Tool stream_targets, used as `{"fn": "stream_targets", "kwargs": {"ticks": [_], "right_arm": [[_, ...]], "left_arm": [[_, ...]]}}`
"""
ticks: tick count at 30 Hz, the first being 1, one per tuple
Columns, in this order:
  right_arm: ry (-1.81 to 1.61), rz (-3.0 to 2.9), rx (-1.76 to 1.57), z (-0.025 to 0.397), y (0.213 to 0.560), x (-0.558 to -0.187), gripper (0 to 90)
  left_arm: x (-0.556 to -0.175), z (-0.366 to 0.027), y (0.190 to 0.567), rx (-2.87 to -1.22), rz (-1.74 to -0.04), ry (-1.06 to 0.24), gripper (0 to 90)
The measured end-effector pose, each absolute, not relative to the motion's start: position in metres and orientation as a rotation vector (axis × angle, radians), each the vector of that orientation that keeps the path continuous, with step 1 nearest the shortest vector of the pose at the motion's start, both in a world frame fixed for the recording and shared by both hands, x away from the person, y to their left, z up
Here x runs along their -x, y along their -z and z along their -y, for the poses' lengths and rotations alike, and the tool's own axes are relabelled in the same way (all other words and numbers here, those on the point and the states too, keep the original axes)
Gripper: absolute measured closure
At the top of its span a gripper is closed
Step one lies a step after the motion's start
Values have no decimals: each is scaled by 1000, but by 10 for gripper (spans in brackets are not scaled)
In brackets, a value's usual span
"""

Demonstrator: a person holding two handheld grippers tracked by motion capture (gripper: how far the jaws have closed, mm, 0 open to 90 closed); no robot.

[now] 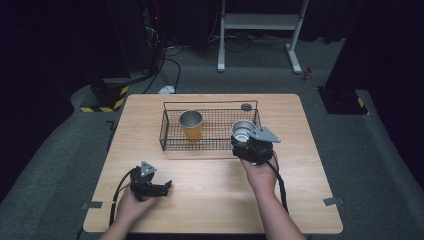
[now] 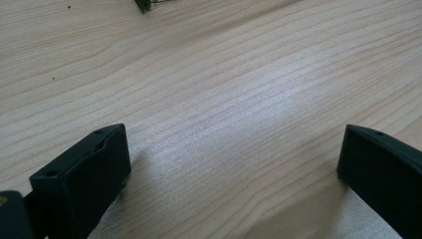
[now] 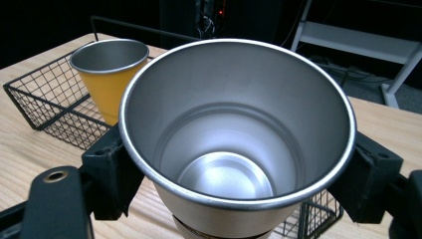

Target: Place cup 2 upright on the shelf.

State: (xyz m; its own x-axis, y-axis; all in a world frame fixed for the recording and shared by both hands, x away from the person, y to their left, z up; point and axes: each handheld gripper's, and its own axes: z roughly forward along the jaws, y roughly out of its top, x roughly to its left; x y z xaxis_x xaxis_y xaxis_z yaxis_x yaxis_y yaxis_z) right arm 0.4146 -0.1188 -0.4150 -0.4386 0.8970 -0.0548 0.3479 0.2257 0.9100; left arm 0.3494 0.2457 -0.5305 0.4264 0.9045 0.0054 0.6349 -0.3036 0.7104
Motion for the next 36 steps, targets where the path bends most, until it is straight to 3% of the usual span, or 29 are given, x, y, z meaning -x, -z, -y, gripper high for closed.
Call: {"fn": "stream_targets", "kwargs": {"ticks": [36], "right_arm": [[-1129,-1907,-1201,99,400,-464,185]], "left_arm": [[-349,-245,530,-2045,-1297,-546,7]]}}
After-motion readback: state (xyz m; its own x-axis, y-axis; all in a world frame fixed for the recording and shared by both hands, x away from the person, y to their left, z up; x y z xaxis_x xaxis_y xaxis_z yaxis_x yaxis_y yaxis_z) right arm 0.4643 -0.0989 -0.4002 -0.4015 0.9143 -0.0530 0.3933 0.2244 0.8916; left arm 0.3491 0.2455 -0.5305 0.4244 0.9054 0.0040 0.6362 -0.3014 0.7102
